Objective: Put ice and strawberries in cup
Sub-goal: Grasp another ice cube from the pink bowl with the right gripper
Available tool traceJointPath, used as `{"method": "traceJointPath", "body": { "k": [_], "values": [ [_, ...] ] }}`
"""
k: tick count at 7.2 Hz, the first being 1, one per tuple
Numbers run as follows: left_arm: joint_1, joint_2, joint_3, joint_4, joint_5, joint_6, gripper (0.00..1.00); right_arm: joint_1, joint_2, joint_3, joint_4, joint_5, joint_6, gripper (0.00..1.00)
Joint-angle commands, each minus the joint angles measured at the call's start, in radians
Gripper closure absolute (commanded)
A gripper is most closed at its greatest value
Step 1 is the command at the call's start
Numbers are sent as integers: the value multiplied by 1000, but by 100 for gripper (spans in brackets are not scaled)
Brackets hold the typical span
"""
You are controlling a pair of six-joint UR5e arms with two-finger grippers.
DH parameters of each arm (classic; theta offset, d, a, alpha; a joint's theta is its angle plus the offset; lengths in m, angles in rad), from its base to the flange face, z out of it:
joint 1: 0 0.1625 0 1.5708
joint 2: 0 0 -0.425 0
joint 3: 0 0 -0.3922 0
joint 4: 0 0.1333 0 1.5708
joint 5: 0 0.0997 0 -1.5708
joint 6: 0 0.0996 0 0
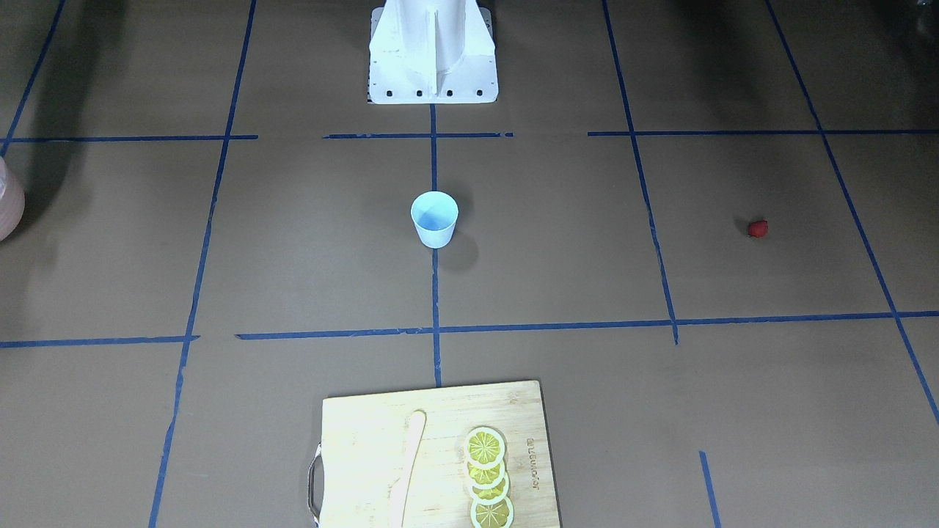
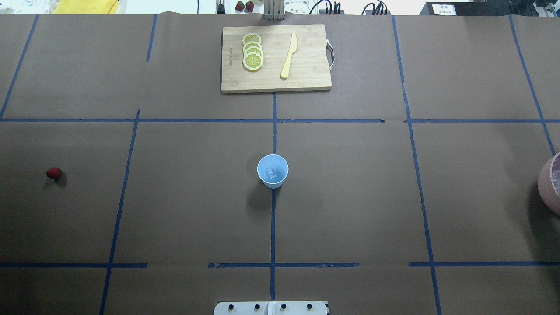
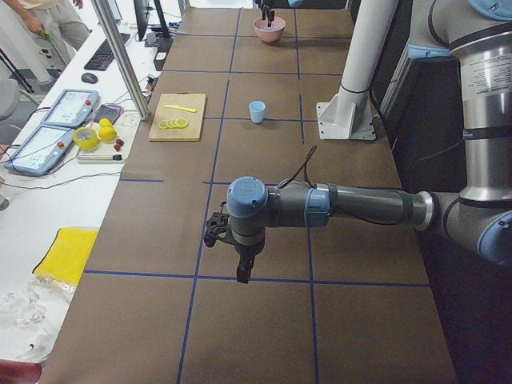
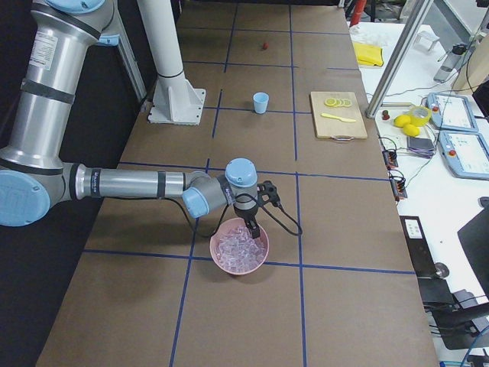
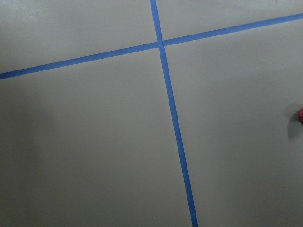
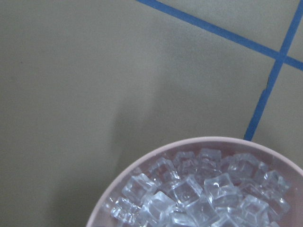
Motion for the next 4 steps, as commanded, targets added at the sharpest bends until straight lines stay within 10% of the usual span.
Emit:
{"method": "traceJointPath", "body": {
  "k": [1,4],
  "values": [
    [1,0,0,1,0,0,0,2,-37,-9,9,-17,8,9],
    [1,0,0,0,0,0,0,0,-44,-21,9,-46,8,12]
  ]
}}
